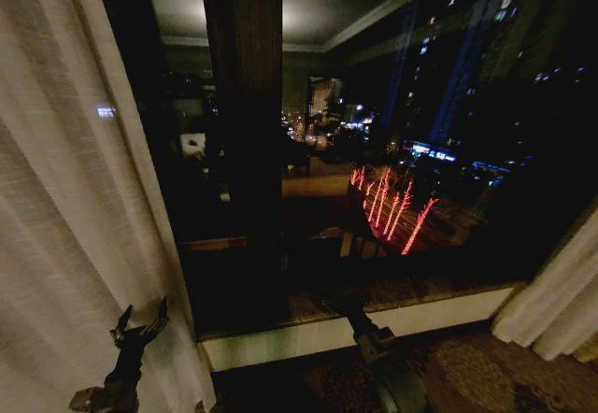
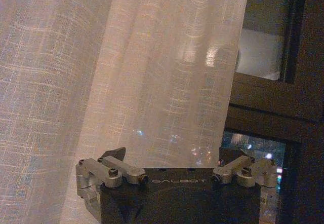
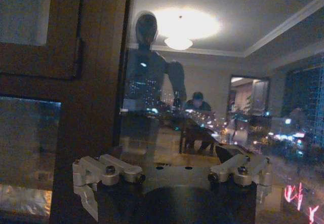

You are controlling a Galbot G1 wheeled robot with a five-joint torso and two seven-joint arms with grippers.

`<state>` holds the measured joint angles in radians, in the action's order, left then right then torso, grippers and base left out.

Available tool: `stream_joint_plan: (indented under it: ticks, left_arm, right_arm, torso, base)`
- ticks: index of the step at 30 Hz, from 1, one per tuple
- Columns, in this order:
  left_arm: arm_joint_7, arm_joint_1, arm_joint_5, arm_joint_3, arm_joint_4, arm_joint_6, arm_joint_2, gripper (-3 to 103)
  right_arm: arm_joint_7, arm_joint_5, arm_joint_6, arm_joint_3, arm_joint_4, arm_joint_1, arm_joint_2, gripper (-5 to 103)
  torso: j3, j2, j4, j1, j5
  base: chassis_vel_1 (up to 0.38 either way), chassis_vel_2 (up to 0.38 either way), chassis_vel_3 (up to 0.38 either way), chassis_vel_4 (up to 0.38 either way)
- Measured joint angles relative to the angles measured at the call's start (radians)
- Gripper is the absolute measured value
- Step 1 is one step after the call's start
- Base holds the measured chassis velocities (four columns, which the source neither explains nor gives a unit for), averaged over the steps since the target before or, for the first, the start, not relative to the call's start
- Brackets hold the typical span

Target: Open the curtains by pulling them apart, changing their state from closed to fully open.

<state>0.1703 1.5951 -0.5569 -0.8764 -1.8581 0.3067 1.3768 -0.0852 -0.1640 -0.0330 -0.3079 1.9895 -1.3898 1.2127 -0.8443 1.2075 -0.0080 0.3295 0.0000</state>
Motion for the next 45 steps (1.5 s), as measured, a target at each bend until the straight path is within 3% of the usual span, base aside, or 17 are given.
stream_joint_plan:
  ticks: [45]
  left_arm:
    - [0.0,0.0,0.0,0.0,0.0,0.0,0.0,100]
  right_arm:
    - [0.0,0.0,0.0,0.0,0.0,0.0,0.0,100]
  torso:
    - [0.0,0.0,0.0,0.0,0.0]
  base:
    - [0.0,0.0,0.0,0.0]
